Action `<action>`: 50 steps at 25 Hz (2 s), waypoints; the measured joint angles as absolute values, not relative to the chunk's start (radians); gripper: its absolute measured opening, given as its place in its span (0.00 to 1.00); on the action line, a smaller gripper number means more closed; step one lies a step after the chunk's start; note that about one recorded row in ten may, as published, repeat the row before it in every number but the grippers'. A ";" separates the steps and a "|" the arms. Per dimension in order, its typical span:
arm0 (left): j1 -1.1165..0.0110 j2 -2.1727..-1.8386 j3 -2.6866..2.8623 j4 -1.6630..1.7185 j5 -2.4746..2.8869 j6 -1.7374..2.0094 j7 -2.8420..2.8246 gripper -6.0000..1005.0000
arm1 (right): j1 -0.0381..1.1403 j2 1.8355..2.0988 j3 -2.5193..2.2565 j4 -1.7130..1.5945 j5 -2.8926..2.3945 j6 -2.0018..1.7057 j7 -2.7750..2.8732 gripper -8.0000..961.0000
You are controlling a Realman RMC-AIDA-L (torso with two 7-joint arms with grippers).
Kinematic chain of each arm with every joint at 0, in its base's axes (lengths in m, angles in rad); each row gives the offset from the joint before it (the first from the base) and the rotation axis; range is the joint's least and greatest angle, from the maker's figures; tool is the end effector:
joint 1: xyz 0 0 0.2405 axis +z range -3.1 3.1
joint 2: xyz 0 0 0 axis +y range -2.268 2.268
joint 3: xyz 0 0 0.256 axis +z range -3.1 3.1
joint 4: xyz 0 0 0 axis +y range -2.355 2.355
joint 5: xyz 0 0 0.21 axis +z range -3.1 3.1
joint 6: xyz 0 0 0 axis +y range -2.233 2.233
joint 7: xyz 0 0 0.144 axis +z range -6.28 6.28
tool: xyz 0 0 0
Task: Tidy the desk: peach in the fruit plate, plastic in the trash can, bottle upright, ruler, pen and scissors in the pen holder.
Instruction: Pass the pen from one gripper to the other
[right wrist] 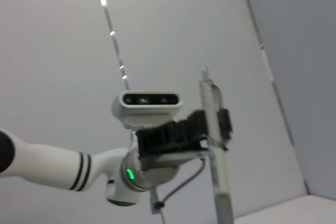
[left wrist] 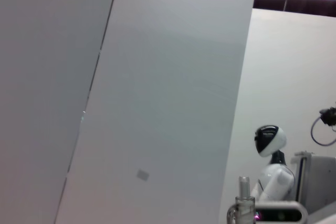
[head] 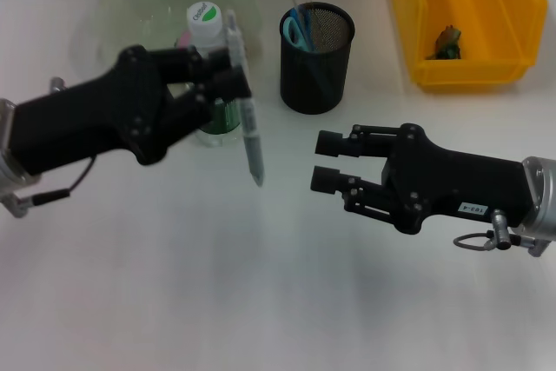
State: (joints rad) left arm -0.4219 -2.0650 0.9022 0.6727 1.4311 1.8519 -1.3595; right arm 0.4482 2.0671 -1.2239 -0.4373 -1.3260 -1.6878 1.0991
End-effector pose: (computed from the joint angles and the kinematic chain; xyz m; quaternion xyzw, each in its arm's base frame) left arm -0.2151 0.2937 0.0331 -0.8712 -0.1304 -0.4694 0.0604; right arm 0.2239 0.2781 -0.0386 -0.8975 0.1350 0.4179 0.0396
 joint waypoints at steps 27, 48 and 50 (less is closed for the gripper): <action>-0.420 -2.070 1.040 0.595 1.443 1.837 -1.210 0.19 | 0.533 2.080 -1.282 -0.542 -1.433 -1.660 1.180 0.45; -0.431 -2.069 1.045 0.595 1.443 1.832 -1.210 0.22 | 0.539 2.085 -1.324 -0.544 -1.426 -1.610 1.165 0.14; -0.431 -2.069 1.045 0.595 1.443 1.831 -1.210 0.22 | 0.538 2.085 -1.324 -0.546 -1.425 -1.610 1.165 0.14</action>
State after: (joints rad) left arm -0.4311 -2.0693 1.0446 0.5951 1.4426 1.8305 -1.2102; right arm 0.5385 2.0847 -1.3240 -0.5462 -1.4254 -1.6100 1.1650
